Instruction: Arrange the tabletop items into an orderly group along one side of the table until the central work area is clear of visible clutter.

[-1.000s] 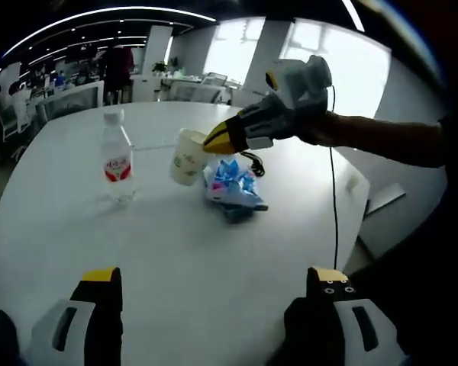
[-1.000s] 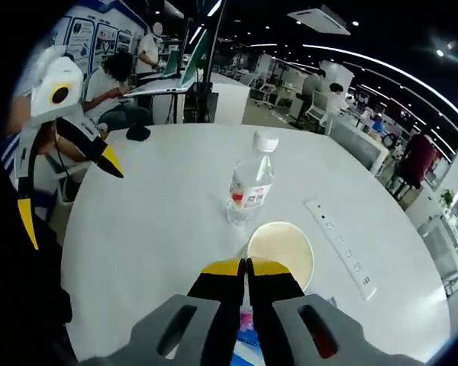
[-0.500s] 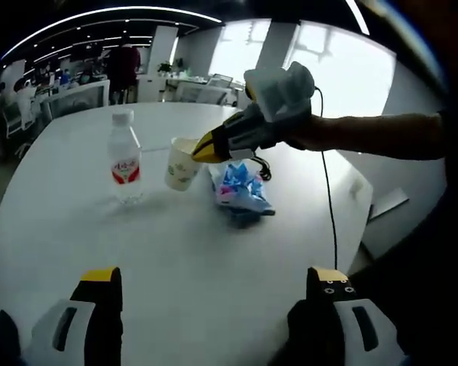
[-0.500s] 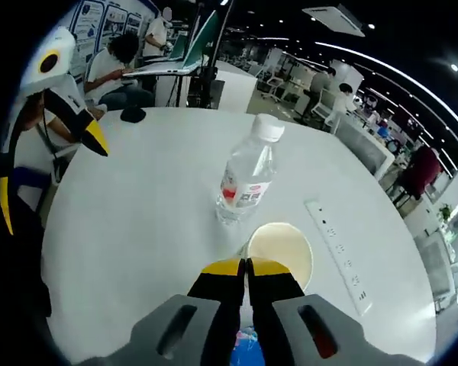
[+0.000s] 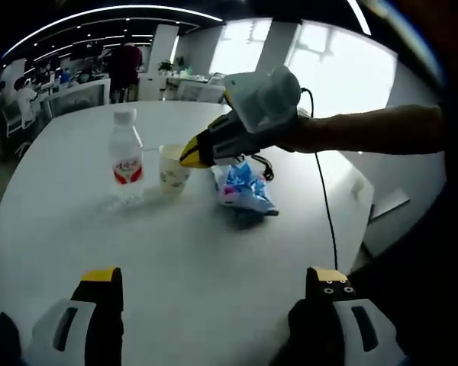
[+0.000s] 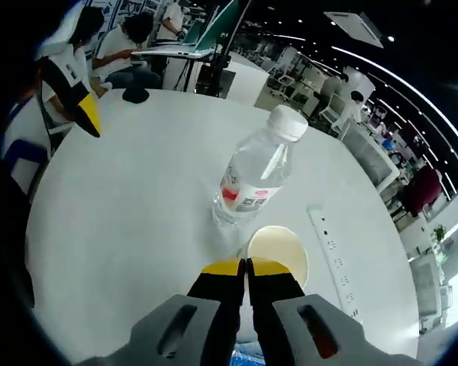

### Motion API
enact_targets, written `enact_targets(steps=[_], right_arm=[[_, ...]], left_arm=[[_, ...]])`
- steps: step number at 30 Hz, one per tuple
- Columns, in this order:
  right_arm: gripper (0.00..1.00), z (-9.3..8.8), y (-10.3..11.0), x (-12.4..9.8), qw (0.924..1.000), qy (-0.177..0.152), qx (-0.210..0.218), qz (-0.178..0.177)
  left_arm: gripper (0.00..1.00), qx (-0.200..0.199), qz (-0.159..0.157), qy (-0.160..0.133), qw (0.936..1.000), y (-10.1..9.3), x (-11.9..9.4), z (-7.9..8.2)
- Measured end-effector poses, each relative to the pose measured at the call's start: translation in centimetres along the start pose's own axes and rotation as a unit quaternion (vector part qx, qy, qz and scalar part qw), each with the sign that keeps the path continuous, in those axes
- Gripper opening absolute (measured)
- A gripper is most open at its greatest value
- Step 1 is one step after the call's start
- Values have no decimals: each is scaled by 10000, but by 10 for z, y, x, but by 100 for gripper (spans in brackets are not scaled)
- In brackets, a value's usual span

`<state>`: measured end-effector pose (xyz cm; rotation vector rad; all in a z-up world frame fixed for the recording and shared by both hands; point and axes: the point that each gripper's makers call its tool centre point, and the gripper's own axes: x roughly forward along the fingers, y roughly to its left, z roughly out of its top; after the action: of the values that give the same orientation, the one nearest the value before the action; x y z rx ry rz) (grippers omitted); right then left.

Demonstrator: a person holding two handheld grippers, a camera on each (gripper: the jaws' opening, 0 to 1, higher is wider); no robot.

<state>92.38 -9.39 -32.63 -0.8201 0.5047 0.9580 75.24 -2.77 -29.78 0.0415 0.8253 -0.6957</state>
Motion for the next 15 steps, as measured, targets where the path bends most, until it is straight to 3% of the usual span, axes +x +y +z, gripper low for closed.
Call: enact_targets(steps=[15], right_arm=[[0, 5, 7, 15, 9995, -10, -314, 87]], left_arm=[[97, -68, -8, 66, 10000, -1, 4, -4]])
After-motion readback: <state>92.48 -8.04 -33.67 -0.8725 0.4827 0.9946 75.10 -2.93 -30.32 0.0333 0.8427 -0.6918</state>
